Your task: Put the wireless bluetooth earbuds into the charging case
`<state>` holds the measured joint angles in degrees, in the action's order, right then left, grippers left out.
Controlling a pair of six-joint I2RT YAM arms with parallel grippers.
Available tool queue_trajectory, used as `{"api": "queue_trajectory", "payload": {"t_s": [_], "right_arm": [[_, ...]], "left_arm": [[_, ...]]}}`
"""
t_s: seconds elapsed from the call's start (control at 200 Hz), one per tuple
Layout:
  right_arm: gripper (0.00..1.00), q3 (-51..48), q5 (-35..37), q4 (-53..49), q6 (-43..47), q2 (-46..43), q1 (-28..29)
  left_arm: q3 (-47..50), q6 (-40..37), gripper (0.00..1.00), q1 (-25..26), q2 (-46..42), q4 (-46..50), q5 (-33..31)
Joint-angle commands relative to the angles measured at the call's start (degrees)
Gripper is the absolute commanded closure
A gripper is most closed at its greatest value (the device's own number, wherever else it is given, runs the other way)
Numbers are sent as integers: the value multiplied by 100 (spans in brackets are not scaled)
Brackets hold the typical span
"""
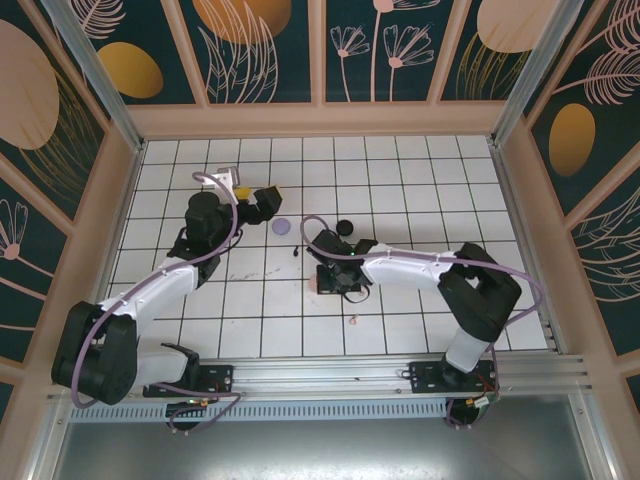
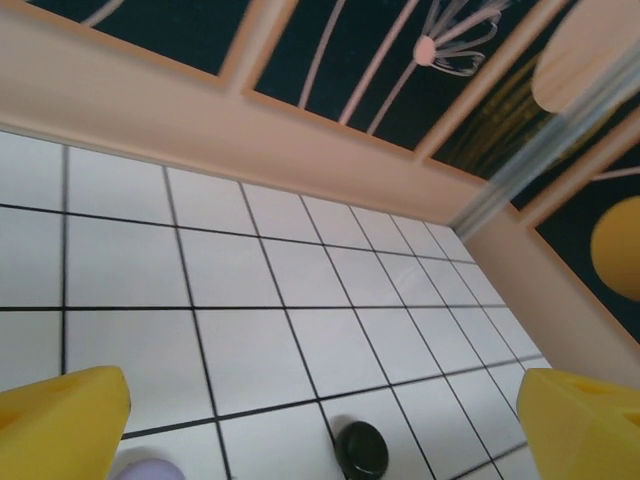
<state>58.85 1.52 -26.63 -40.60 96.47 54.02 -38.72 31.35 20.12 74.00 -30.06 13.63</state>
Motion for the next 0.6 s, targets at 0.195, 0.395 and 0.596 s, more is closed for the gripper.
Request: {"api": "queue_trajectory", "payload": {"t_s": [0.195,0.395,0.596], "right_arm": [[100,296,-156,360,2159,-1007,-1082],[100,514,-1109,677,3544,-1239,-1849],[100,838,-1870,578,4395,-1043,-2238]], "left_arm": [[-549,-644,2,-35,571,557,2431],[-922,-1022,7,-34,932,1048,3611],[-1577,-1773,18,-24,1385,2175,4343]]}}
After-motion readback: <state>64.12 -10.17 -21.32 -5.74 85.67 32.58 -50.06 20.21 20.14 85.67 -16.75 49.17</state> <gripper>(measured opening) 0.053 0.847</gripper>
